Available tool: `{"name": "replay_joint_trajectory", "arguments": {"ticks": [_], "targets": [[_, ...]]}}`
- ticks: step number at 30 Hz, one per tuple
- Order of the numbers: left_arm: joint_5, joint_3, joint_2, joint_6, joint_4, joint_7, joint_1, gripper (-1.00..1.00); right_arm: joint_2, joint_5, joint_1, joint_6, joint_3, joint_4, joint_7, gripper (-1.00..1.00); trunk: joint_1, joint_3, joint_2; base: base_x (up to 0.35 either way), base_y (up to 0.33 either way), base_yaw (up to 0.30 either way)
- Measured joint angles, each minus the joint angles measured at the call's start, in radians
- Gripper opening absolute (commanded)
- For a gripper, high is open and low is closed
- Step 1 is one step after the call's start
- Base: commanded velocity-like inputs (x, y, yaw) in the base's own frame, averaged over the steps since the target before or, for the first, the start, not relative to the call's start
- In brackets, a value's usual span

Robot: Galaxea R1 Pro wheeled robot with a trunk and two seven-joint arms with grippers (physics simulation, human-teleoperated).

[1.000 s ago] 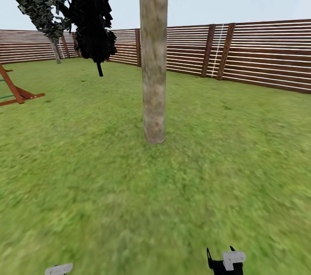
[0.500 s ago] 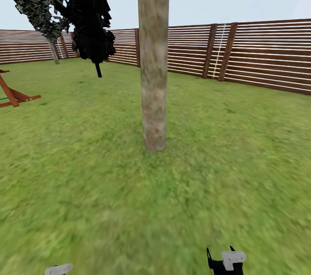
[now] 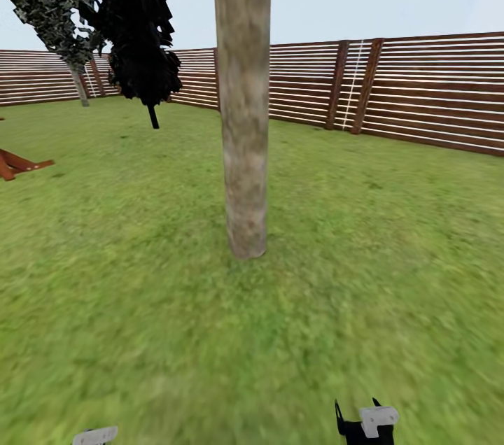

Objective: In the garden, pick up the pesticide atomizer on the floor and spray pesticide onto both trees until each tree trunk is fully covered.

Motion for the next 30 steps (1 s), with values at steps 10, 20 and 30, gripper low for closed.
{"name": "replay_joint_trajectory", "arguments": {"ticks": [10, 20, 30], "targets": [[0.000, 0.000, 0.000, -0.001, 0.000, 0.000, 0.000, -1.00, 0.000, 0.000, 0.000, 0.000, 0.000, 0.000, 0.000, 1.00, 0.000, 0.000, 0.000, 0.338, 0.000, 0.000], [0.002, -0.004, 0.000, -0.003, -0.001, 0.001, 0.000, -1.00, -0.002, -0.002, 0.000, -0.001, 0.000, -0.003, -0.004, 1.00, 0.001, 0.001, 0.000, 0.142, 0.000, -0.125], [-0.118, -0.023, -0.008, 0.006, -0.018, -0.011, -0.060, -1.00, -0.001, 0.001, 0.000, 0.001, 0.000, -0.165, 0.000, 1.00, 0.001, 0.002, 0.000, 0.000, 0.000, -0.008]]}}
